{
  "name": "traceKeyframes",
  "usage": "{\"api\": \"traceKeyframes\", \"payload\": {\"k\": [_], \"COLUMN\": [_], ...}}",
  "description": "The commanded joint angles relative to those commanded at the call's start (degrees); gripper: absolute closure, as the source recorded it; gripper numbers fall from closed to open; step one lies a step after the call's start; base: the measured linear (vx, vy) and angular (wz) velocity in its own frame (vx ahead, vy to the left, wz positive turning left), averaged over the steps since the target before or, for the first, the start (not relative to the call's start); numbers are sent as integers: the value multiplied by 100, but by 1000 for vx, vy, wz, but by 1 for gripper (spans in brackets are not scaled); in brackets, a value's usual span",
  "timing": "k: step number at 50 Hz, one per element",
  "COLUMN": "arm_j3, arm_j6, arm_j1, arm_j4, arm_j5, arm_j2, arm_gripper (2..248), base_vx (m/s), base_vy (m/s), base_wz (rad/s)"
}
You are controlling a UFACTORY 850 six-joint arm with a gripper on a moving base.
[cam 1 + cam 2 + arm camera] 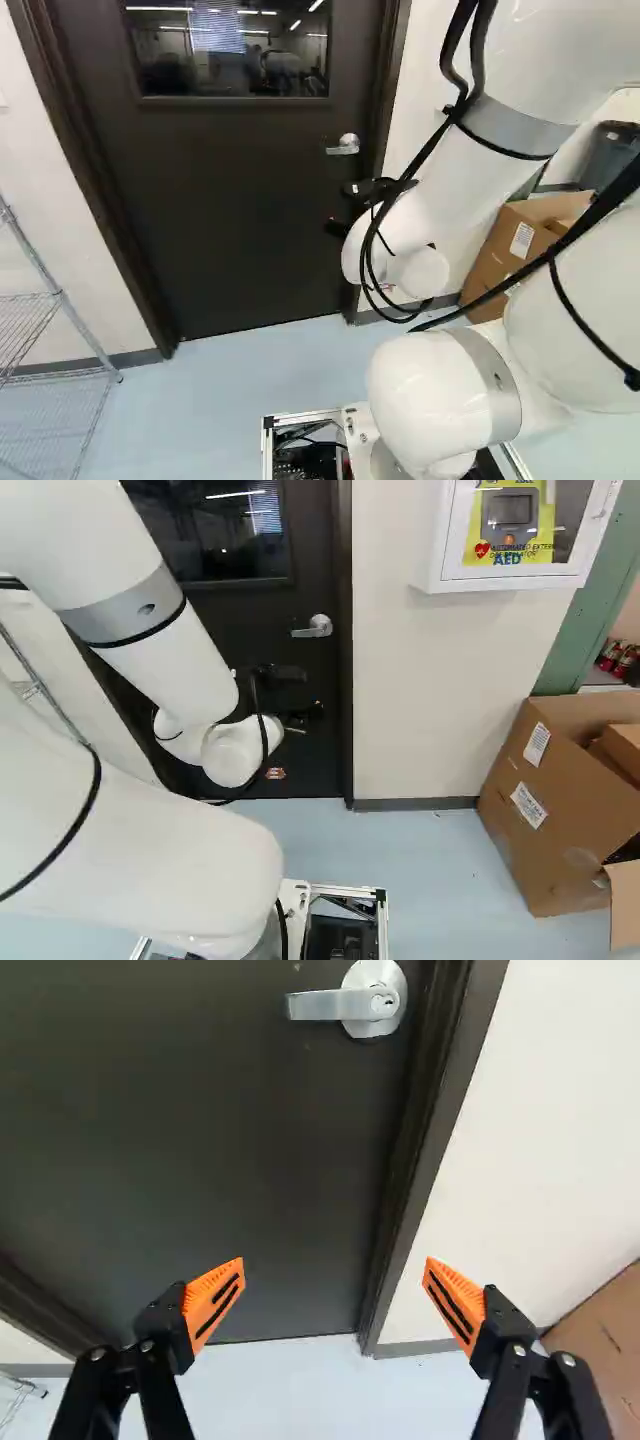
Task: Open the door and move inside
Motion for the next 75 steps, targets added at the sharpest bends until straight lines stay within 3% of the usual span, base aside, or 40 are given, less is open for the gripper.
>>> {"api": "traceKeyframes", "payload": {"k": [30,51,75], "arm_j3": [0,-27,-343], "arm_j6": [0,0,0], "arm_j1": [0,0,0], "arm_j4": [0,0,0], "arm_j5": [0,0,0], "arm_j2": [0,-32,-286], "arm_gripper": [3,3,3], "base_vx": [68,3,0], "base_vy": [126,7,0], "base_wz": [-100,-3,0]}}
